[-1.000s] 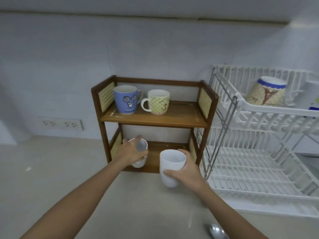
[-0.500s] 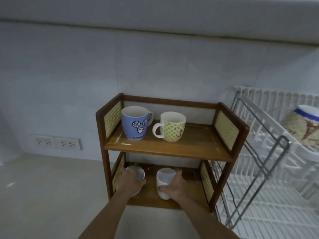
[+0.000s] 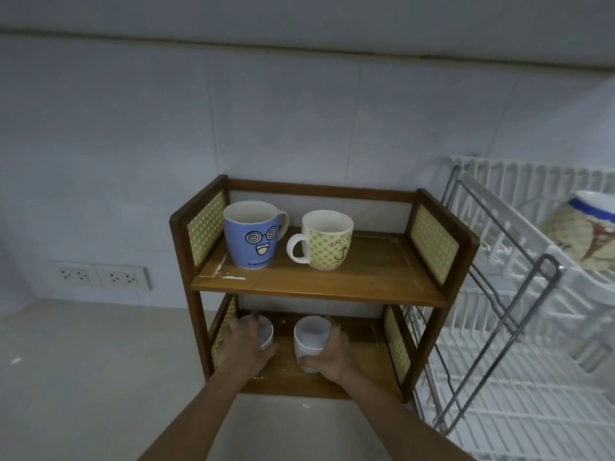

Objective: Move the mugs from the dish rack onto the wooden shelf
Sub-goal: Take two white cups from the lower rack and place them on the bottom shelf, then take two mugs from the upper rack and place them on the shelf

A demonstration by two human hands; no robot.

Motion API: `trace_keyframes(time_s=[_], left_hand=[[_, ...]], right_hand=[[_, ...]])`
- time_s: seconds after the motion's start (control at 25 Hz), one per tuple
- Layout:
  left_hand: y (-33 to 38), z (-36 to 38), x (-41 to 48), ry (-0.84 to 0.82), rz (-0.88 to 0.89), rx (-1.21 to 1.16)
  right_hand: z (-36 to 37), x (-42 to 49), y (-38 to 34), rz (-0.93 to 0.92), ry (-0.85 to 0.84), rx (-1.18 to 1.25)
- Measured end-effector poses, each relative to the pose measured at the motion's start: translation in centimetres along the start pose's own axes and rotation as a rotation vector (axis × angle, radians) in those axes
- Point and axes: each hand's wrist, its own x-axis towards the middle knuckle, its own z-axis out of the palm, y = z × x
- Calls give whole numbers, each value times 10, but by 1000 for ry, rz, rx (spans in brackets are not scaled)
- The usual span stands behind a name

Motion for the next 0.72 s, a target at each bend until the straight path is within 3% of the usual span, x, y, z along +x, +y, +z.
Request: trace_keyframes(time_s=[0.12, 0.4, 0.56, 0.64, 0.72], left_hand=[[19, -22, -33, 13, 144, 116], [99, -104, -145, 74, 578, -183], [177, -160, -210, 253, 938, -442], [217, -180, -223, 361, 1123, -508], [260, -194, -222, 462, 1258, -431]], right_hand=[[-29, -29, -15, -82, 10, 39], [-159, -177, -46, -504, 184, 92], [-260, -230, -55, -702, 452, 74], [-310, -228, -56, -714, 595, 7], [-362, -211, -49, -649, 684, -98]])
